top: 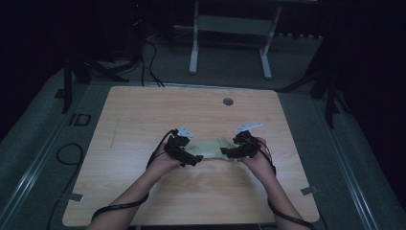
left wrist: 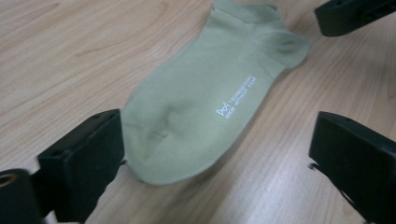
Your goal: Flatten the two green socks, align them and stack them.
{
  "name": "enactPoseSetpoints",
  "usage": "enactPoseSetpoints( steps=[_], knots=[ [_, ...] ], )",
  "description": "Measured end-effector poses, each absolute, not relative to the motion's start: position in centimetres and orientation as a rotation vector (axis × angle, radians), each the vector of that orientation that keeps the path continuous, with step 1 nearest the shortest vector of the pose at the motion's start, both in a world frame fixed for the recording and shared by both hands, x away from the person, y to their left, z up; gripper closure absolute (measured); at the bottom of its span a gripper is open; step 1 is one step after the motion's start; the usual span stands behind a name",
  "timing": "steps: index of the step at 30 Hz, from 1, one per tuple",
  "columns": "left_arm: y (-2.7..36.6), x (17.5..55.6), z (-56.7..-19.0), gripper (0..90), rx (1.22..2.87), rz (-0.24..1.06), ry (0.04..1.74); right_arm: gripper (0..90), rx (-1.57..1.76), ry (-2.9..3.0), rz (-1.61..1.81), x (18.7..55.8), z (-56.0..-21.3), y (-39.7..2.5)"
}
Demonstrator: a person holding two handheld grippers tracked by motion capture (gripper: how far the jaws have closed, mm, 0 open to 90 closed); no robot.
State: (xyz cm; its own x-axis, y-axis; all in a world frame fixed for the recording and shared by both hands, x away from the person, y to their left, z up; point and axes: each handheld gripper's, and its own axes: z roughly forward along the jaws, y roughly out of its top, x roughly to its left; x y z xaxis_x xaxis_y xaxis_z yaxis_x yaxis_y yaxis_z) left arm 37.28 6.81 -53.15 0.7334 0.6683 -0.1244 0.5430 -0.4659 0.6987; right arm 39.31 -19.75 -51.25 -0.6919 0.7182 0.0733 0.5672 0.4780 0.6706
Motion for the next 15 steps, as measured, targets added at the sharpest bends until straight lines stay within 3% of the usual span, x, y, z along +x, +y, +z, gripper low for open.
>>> enactPoseSetpoints(
  steps=[2,15],
  knots=[
    [7.0,37.0,-53.2,1.5,2.178,0.231,0.907,14.5,1.096,2.521,1.017,39.1,-51.4,-20.2],
    [10.4,35.1,-53.8,1.2,2.095,0.314,0.950,13.8,1.106,2.487,0.987,37.8,-53.0,-23.1]
  ],
)
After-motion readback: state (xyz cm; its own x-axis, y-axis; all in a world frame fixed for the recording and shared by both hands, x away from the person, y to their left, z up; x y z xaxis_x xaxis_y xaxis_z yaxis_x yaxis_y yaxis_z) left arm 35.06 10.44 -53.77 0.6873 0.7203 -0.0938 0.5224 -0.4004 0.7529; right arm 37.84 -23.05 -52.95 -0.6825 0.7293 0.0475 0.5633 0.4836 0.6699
